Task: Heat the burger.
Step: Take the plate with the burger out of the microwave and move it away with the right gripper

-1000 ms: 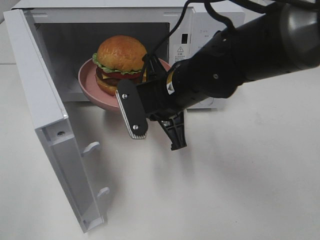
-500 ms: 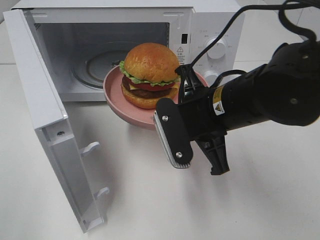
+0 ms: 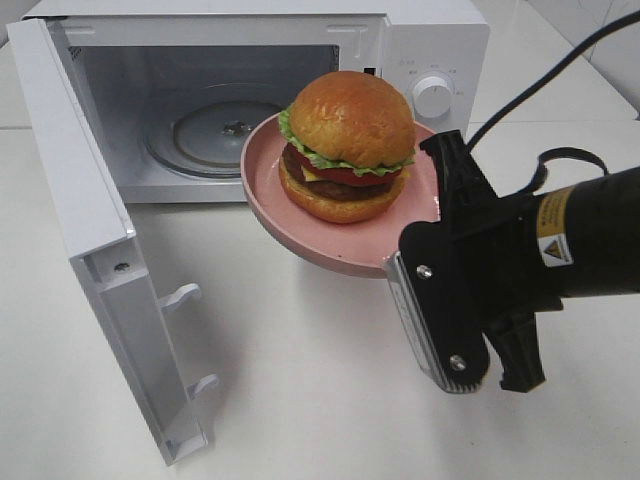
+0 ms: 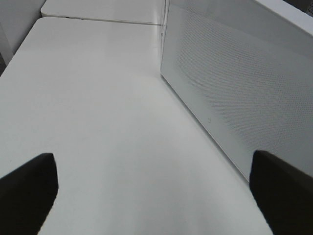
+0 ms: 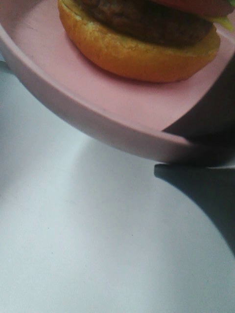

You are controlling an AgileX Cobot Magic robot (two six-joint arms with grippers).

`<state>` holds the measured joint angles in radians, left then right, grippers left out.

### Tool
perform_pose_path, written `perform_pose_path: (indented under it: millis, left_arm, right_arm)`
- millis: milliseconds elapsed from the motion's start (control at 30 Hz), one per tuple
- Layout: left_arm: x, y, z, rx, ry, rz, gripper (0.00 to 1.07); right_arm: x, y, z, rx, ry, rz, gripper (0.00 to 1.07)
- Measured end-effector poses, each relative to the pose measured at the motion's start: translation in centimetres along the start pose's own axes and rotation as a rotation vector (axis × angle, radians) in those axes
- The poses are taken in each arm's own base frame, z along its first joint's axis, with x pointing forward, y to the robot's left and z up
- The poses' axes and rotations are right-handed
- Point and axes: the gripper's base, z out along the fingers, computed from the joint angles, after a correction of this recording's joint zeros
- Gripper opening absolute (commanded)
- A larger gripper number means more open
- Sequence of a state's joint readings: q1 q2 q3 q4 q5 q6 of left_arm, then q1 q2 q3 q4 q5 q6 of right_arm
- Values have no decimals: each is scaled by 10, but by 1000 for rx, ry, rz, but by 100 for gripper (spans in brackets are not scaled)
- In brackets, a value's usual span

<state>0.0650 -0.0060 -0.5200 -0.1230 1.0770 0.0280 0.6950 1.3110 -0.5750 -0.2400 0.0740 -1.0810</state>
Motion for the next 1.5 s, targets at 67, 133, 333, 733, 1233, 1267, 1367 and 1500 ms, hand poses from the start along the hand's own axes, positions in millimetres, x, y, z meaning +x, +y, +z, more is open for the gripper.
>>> perform_pose_path:
  millis: [67, 133, 333, 733, 1233, 1267, 1367, 1500]
  left_arm:
    - [0, 0, 0, 0, 0, 0, 100]
    - [0, 0, 0, 0, 0, 0, 100]
    - [0, 0, 0, 0, 0, 0, 100]
    - [0, 0, 0, 0, 0, 0, 100]
    - [0, 0, 0, 0, 0, 0, 100]
    - [0, 0, 0, 0, 0, 0, 100]
    - [0, 0, 0, 0, 0, 0, 100]
    - [0, 0, 0, 0, 0, 0, 100]
  right_arm:
    - [2, 6, -8, -6, 9, -1, 0]
    - [4, 9, -11, -13, 15, -6, 0]
    - [13, 27, -36, -45, 57, -6, 0]
    - [26, 47, -70, -56, 143, 73, 0]
    - [48, 69, -94, -103, 367, 320, 0]
    - [48, 69, -94, -103, 367, 320, 0]
    - [52, 69, -96, -90, 412, 378, 0]
    - [56, 69, -97, -60, 464, 472, 0]
